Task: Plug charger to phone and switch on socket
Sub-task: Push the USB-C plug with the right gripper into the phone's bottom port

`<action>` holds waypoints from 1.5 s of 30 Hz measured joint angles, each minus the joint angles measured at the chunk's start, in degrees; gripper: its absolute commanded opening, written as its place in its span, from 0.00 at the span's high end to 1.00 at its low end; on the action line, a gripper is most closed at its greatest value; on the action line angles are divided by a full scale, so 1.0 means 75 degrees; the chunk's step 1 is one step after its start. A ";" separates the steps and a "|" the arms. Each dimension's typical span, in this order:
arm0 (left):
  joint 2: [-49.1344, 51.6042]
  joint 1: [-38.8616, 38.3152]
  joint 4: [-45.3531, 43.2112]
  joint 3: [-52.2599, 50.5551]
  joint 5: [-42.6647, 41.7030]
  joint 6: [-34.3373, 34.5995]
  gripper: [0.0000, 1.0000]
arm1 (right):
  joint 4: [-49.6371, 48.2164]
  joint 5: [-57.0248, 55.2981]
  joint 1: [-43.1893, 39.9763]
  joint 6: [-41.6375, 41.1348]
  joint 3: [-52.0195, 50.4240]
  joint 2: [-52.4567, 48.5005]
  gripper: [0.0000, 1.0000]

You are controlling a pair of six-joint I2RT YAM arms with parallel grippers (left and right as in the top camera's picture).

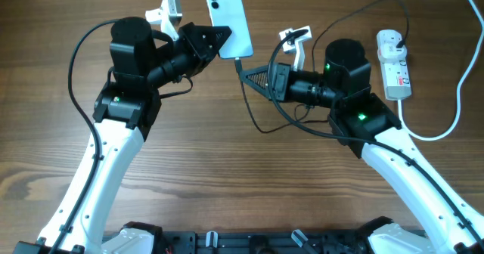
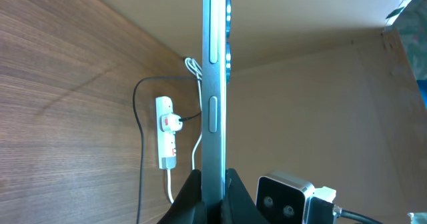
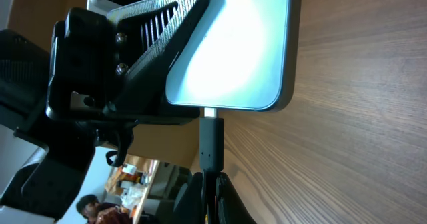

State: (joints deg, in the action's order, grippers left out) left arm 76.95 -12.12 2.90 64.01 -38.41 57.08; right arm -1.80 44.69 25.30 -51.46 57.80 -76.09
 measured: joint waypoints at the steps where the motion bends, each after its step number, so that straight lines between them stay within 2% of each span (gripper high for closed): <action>1: 0.0000 0.0000 0.0003 0.0000 0.0012 -0.0003 0.96 | -0.0003 -0.0003 0.0000 -0.0038 0.0000 0.0000 0.96; 33: 0.0000 0.0067 0.0408 0.0006 -0.0227 0.0207 0.96 | -0.0125 0.0187 -0.0015 -0.0137 0.0000 -0.0012 0.96; 35: 0.0000 0.0064 0.0469 0.0009 -0.0149 0.0251 0.96 | -0.0146 0.0184 -0.0015 -0.0140 0.0000 -0.0012 0.78; 37: 0.0000 0.0050 0.0481 0.0009 -0.0128 0.0256 0.96 | -0.0254 0.0157 -0.0015 -0.0160 0.0000 -0.0012 0.76; 40: 0.0000 -0.0178 0.0571 0.0009 -0.0367 0.0256 0.96 | -0.0312 0.0061 -0.0073 -0.0184 0.0000 -0.0012 0.51; 45: 0.0003 -0.0178 0.0586 0.0009 -0.0417 0.0256 0.96 | -0.0184 0.0076 -0.0023 -0.0131 0.0000 -0.0012 0.41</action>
State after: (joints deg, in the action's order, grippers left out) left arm 76.97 -13.45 7.29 64.07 -41.54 59.00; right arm -3.18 45.25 25.12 -52.45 57.80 -76.18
